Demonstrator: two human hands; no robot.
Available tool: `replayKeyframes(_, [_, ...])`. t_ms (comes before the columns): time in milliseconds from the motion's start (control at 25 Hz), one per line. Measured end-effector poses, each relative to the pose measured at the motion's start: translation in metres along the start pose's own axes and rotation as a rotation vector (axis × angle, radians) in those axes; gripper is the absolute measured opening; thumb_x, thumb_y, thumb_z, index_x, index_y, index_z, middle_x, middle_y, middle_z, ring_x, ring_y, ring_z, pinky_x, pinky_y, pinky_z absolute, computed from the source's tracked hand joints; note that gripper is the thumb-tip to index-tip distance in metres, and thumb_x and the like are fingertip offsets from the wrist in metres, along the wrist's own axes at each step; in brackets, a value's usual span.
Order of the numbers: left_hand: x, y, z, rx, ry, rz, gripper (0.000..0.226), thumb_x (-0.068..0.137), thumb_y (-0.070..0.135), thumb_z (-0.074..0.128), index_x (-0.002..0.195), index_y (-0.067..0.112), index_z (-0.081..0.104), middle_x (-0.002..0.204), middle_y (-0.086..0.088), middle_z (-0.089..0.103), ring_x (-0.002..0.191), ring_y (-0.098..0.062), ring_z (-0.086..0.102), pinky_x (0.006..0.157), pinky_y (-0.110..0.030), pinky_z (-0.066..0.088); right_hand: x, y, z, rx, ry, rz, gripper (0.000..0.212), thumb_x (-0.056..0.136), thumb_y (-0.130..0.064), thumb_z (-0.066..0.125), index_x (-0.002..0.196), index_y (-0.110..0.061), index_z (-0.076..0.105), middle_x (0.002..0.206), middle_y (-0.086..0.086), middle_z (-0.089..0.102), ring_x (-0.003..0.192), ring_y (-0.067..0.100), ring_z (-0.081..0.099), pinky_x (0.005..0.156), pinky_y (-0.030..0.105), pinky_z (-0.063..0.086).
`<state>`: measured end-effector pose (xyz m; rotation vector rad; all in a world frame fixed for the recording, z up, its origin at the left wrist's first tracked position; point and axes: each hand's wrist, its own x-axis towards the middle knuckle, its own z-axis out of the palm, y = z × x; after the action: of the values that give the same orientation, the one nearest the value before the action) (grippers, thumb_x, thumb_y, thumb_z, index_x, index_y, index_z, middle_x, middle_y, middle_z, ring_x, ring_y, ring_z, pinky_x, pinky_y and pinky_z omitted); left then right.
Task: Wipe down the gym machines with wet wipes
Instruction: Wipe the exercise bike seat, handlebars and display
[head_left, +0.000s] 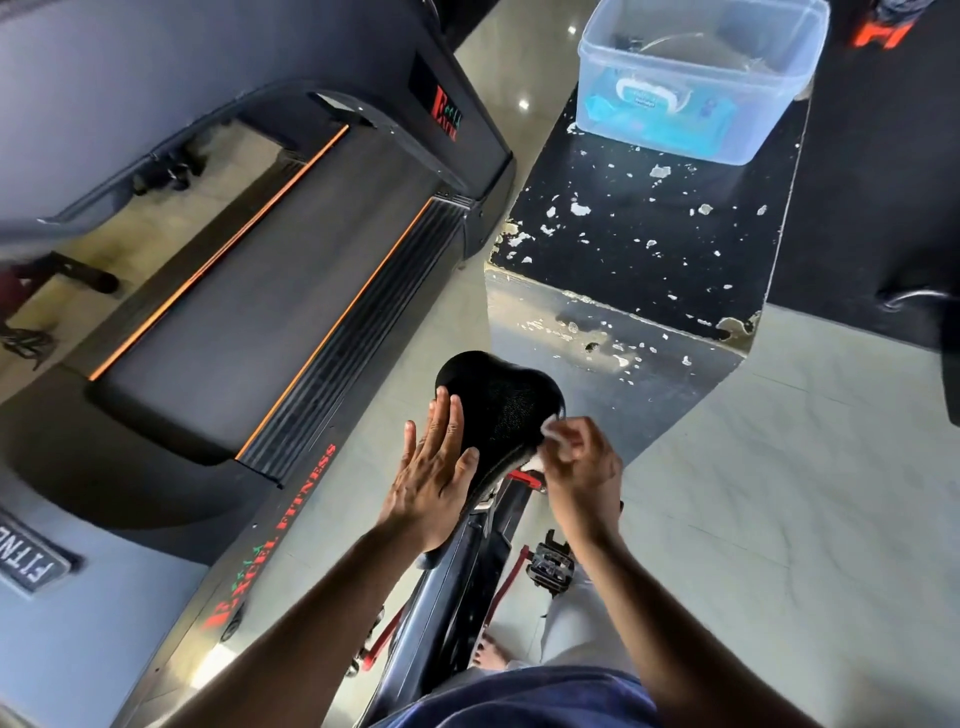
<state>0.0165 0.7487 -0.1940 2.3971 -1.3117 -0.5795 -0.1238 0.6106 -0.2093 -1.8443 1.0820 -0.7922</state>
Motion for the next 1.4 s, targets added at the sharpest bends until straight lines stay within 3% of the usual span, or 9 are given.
replayKeyframes(120, [0.0,0.0,0.001,-0.004,-0.001,-0.009,0.082,0.09,0.075,-0.019,0.157,0.03,-0.026,0.164,0.006,-0.035,0.152,-0.004,-0.028,0.117,-0.027,-0.029,0.041,-0.002,-0.008,-0.104,0.037,-0.118,0.017,0.092,0.001,0.066,0.105,-0.01,0.07,0.105,0.006,0.072,0.088,0.015,0.069,0.084,0.022,0.054])
replayKeyframes(280, [0.0,0.001,0.0,0.04,-0.003,-0.012,0.075,0.095,0.069,-0.009,0.157,0.031,-0.028,0.161,0.009,-0.038,0.148,0.0,-0.033,0.115,-0.024,-0.032,0.073,-0.013,0.005,-0.351,-0.226,-0.386,0.034,0.095,0.006,0.06,0.128,-0.001,0.067,0.117,0.015,0.074,0.094,0.023,0.074,0.091,0.019,0.049])
replayKeyframes(440, [-0.002,0.004,-0.002,0.027,0.025,-0.007,0.076,0.098,0.068,-0.002,0.158,0.027,-0.024,0.165,0.006,-0.032,0.151,-0.001,-0.028,0.122,-0.028,-0.024,0.104,-0.04,0.025,-0.476,-0.482,-0.467,0.035,0.104,-0.006,0.049,0.135,-0.01,0.064,0.123,0.011,0.073,0.103,0.028,0.072,0.09,0.033,0.056])
replayKeyframes(760, [-0.001,0.004,-0.001,0.099,0.075,-0.028,0.074,0.105,0.061,0.013,0.163,0.023,-0.012,0.171,0.004,-0.017,0.157,-0.006,-0.015,0.128,-0.035,-0.011,0.155,-0.059,0.068,-0.254,-0.629,-0.501,0.014,0.094,-0.02,0.072,0.106,-0.015,0.066,0.106,0.0,0.073,0.089,0.015,0.064,0.076,0.025,0.051])
replayKeyframes(880, [-0.005,0.006,0.001,0.151,0.132,-0.076,0.073,0.106,0.06,0.017,0.166,0.02,0.003,0.173,0.0,-0.001,0.159,-0.009,-0.003,0.13,-0.034,-0.004,0.165,-0.048,0.079,-0.243,-0.881,-0.705,0.023,0.096,-0.029,0.068,0.115,-0.016,0.071,0.121,0.0,0.072,0.11,0.021,0.067,0.093,0.039,0.056])
replayKeyframes(960, [-0.008,0.009,0.002,0.189,0.15,-0.128,0.075,0.106,0.061,0.02,0.166,0.018,0.009,0.173,-0.003,0.007,0.159,-0.011,0.003,0.13,-0.036,0.0,0.156,-0.023,0.063,-0.215,-1.009,-0.816,0.044,0.102,-0.033,0.057,0.14,-0.01,0.06,0.151,0.006,0.054,0.142,0.02,0.047,0.117,0.035,0.041])
replayKeyframes(1040, [-0.012,0.012,0.003,0.209,0.201,-0.214,0.075,0.106,0.062,0.021,0.165,0.016,0.014,0.172,-0.004,0.011,0.159,-0.013,0.007,0.13,-0.037,0.002,0.151,0.0,0.033,-0.192,-1.018,-0.948,0.054,0.107,-0.035,0.043,0.153,-0.005,0.043,0.165,0.008,0.032,0.155,0.02,0.025,0.126,0.031,0.023])
replayKeyframes(1240, [-0.031,0.042,0.03,0.043,0.382,-0.555,0.078,0.107,0.063,0.011,0.164,0.011,0.009,0.17,-0.006,0.01,0.159,-0.02,0.01,0.13,-0.037,0.003,0.135,0.033,-0.024,-0.3,-0.897,-1.352,0.056,0.098,-0.003,0.035,0.153,0.001,0.04,0.164,0.015,0.033,0.153,0.031,0.029,0.126,0.043,0.023])
replayKeyframes(1400, [-0.061,0.062,0.054,0.033,0.404,-0.666,0.076,0.106,0.064,0.009,0.164,0.016,-0.003,0.172,-0.005,-0.006,0.159,-0.013,-0.01,0.129,-0.035,-0.002,0.096,0.01,0.01,-0.183,-1.041,-1.385,0.053,0.086,0.009,0.062,0.138,0.0,0.061,0.145,0.016,0.058,0.136,0.027,0.054,0.121,0.031,0.032])
